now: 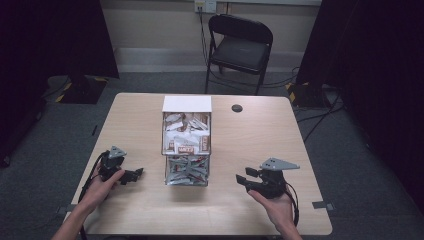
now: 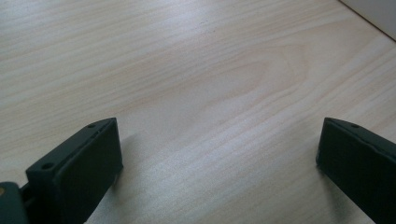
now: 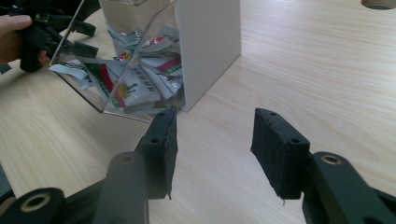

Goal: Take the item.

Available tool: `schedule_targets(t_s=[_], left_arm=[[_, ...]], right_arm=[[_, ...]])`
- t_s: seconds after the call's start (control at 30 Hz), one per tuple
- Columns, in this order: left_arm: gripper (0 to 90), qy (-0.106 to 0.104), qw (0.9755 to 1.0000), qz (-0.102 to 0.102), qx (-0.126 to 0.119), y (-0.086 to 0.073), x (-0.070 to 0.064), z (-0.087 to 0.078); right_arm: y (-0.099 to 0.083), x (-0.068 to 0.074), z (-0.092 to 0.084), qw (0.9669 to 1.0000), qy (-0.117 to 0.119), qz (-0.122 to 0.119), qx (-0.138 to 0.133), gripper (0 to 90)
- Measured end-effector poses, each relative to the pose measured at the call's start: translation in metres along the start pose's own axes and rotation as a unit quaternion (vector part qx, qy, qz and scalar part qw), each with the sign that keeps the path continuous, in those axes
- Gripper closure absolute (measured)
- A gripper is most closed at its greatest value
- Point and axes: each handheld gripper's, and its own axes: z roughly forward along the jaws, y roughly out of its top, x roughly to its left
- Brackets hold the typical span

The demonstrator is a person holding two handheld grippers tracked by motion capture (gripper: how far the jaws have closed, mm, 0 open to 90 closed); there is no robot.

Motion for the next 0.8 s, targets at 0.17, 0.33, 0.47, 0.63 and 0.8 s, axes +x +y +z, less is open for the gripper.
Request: schedule_targets(t_s=[0.17,0.33,0.47,0.63,0.8], left_arm=[[0.0,0.0,1.0,0.0,0.0,0.0,0.0,0.0],[0.0,0.0,1.0,0.0,0.0,0.0,0.0,0.0],[0.0,0.0,1.0,0.0,0.0,0.0,0.0,0.0],[0.0,0.0,1.0,0.0,0.0,0.0,0.0,0.0],[0.0,0.0,1.0,0.0,0.0,0.0,0.0,0.0]], right_arm=[[0.005,0.007,0.008,0.9999,0.006,-0.015,0.001,52.8],[0.013,0.017,0.014,0.9995,0.023,-0.023,-0.003,54.7],[0.019,0.026,0.019,0.9988,0.036,-0.032,-0.005,55.7],[0.025,0.036,0.026,0.9978,0.05,-0.042,-0.01,56.3],[0.03,0.044,0.032,0.9968,0.062,-0.049,-0.012,57.7]])
